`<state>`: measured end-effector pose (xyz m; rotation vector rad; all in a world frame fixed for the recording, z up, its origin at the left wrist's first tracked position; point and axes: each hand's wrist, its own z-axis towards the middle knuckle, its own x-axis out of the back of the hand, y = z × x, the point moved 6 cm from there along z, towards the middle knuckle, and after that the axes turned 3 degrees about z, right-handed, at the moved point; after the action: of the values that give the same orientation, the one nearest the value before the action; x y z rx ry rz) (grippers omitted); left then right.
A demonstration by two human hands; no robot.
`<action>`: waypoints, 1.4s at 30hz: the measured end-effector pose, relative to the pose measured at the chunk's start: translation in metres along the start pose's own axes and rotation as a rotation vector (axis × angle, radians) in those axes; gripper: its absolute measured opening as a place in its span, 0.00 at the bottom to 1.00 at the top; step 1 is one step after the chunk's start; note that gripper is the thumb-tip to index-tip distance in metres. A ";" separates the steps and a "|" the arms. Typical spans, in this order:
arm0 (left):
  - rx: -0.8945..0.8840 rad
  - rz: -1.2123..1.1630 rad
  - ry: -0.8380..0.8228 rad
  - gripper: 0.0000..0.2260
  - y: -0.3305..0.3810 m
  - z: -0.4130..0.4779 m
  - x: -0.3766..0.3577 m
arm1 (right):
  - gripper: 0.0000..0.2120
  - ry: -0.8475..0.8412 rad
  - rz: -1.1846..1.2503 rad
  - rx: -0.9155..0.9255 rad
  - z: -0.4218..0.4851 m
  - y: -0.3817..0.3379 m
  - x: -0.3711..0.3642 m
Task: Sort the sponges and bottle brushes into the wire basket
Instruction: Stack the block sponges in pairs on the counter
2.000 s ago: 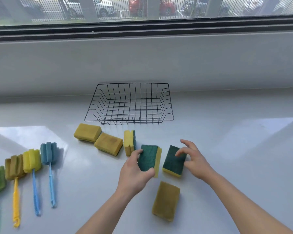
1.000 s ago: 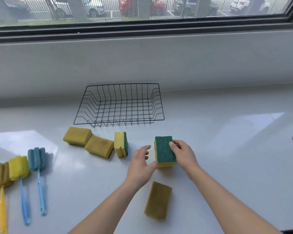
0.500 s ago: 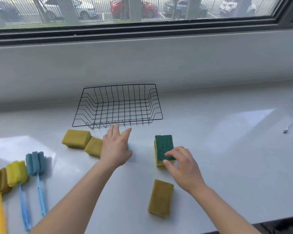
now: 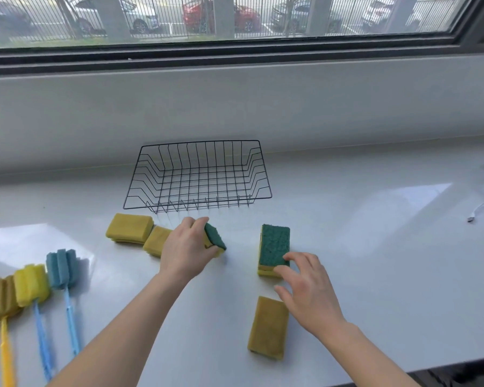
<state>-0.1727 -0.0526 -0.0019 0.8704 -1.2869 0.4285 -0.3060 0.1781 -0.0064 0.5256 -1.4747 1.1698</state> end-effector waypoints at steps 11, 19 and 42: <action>0.263 -0.378 0.104 0.41 -0.009 -0.055 -0.027 | 0.10 0.099 0.090 -0.046 0.006 0.006 -0.006; 0.321 -0.321 -0.063 0.43 -0.023 -0.096 -0.069 | 0.41 -0.231 0.177 -0.022 -0.043 -0.024 -0.031; -0.232 -0.543 -0.131 0.42 0.014 -0.129 -0.005 | 0.17 -0.414 1.518 -0.709 -0.002 -0.063 -0.051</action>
<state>-0.1002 0.0550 -0.0062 1.0155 -1.1323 -0.2052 -0.2387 0.1398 -0.0300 -1.1305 -2.5721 1.4588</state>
